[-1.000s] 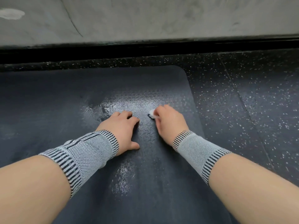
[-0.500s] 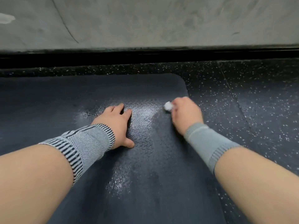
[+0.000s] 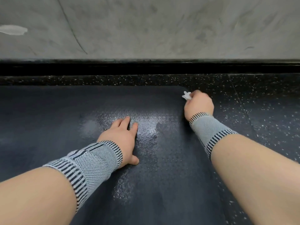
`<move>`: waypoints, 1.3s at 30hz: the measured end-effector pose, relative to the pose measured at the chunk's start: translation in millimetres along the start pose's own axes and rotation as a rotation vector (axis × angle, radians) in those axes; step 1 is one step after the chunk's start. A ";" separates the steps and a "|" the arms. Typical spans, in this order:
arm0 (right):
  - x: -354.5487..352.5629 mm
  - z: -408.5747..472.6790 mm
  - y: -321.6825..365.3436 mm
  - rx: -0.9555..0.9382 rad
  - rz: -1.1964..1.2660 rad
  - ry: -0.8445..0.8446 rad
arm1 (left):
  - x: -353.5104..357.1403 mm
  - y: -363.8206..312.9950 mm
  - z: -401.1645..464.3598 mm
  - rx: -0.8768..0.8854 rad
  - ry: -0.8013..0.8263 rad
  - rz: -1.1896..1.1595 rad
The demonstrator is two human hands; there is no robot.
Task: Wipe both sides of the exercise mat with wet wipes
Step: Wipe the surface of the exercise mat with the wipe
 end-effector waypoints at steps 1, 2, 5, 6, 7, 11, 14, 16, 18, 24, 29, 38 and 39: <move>6.4 -7.8 10.2 -0.054 -0.016 0.039 | -0.1 -0.1 0.2 -0.001 0.003 -0.004; 14.3 -21.7 22.9 -0.158 -0.026 0.091 | -0.2 -0.4 0.2 -0.001 0.009 -0.010; 21.1 -65.0 47.3 -0.538 0.003 0.241 | -0.4 -1.4 -0.2 0.003 0.018 -0.024; 17.4 -58.7 47.2 -0.559 0.024 0.230 | -0.2 -1.3 -0.1 0.005 0.019 -0.028; 12.3 -43.0 43.3 -0.506 0.040 0.175 | 0.0 -1.1 0.0 0.007 0.021 -0.029; 2.5 26.3 18.8 -0.063 0.014 0.010 | 0.9 -0.7 0.7 0.012 0.025 -0.018; 16.6 4.6 46.1 -0.204 -0.058 0.123 | 0.0 -0.4 0.5 0.014 0.019 -0.030; 26.1 -35.3 62.6 -0.485 -0.027 0.213 | 0.2 -2.5 0.0 0.021 0.011 -0.037; 25.2 -45.9 68.2 -0.640 0.022 0.245 | 0.1 -1.3 0.0 0.022 -0.002 -0.042; 20.6 39.3 58.5 -0.143 -0.035 0.048 | 1.5 0.6 -0.1 0.019 0.018 -0.056; 30.8 -19.1 85.9 -0.611 0.017 0.225 | 2.2 0.3 0.2 0.021 0.014 -0.072; 39.2 27.4 98.2 -0.404 0.000 0.168 | 3.8 0.9 1.2 0.016 0.019 -0.078; 41.9 17.5 99.3 -0.469 -0.005 0.199 | 3.8 1.2 1.2 0.018 0.017 -0.079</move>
Point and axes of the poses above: each hand's wrist, its own z-axis towards the middle knuckle, its own x-axis out of the palm, y = z × x, the point moved 4 cm from there along z, towards the middle knuckle, and after that the axes turned 5 degrees about -x, right-handed, at the moved point
